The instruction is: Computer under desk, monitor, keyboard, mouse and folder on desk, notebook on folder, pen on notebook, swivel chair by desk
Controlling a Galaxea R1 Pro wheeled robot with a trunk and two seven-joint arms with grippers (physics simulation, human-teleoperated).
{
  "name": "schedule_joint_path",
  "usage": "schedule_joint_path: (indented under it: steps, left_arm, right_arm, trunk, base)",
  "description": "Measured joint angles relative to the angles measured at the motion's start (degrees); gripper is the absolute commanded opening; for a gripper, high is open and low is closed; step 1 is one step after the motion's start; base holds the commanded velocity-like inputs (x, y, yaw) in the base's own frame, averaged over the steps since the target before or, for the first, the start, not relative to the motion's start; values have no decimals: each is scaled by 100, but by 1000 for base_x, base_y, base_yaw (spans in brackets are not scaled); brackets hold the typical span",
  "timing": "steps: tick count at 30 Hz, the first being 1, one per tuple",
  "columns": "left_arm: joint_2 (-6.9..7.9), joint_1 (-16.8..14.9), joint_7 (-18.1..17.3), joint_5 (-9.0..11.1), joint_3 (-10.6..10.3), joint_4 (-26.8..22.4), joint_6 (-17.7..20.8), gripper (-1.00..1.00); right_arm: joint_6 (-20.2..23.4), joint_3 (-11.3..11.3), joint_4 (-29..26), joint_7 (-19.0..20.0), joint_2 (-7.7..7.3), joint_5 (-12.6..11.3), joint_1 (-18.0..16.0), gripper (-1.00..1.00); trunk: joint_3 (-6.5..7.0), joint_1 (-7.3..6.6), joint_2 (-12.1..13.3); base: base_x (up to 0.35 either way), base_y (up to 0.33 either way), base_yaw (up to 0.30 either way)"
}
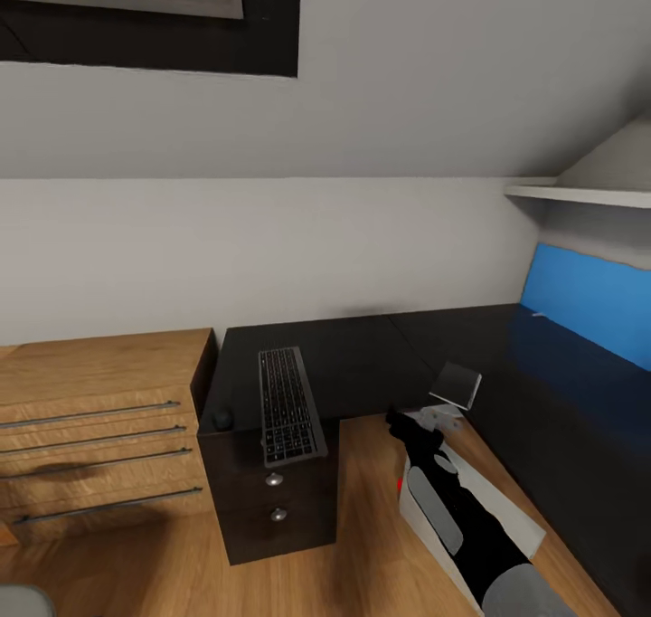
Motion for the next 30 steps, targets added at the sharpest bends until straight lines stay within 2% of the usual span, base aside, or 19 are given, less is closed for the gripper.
schedule_joint_path:
  steps: [2,7,10,11,15,18,22,27,28,30]
  left_arm:
    - [-5,0,-1,-6,-2,1,-9,100]
    - [-9,0,7,-17,-6,3,-36,100]
    - [-9,0,9,-20,-5,-1,-41,100]
    - [-9,0,10,-24,-5,-3,-42,100]
    - [-9,0,11,-27,-4,-4,-46,100]
    - [-9,0,10,-28,-7,-5,-46,100]
    - [-9,0,7,-30,-8,-5,-46,100]
    - [-15,0,-3,-36,-18,-5,-36,100]
    - [-24,1,-10,-37,-26,-5,-33,100]
    - [-28,0,-12,-37,-33,-5,-31,100]
  right_arm:
    - [66,1,132,-29,-2,100,-87,100]
    - [35,-25,1005,-55,-12,239,-549,100]
    - [-197,-52,1422,-41,-17,281,-749,100]
    - [-418,-65,1616,-35,-17,301,-832,100]
    - [-864,-80,1841,-36,-13,294,-922,100]
    - [-948,-82,1918,-65,-11,306,-962,100]
    - [-585,-82,1964,-144,-18,314,-1030,100]
    - [399,-78,2001,-380,-43,260,-1272,100]
    - [751,-81,1981,-398,-114,300,-1365,100]
    - [850,-73,1966,-377,-164,301,-1391,100]
  trunk:
    - [36,-44,80]
    - [126,-154,281]
    - [180,-220,401]
    - [198,-242,441]
    - [269,-330,602]
    - [323,-395,722]
    - [395,-483,883]
    - [468,-572,1045]
    - [468,-572,1045]
    - [468,-572,1045]
  base:
    - [0,0,0]
    - [0,0,0]
    - [0,0,0]
    - [0,0,0]
    - [0,0,0]
    - [0,0,0]
    - [0,0,0]
    - [0,0,0]
    - [0,0,0]
    - [0,0,0]
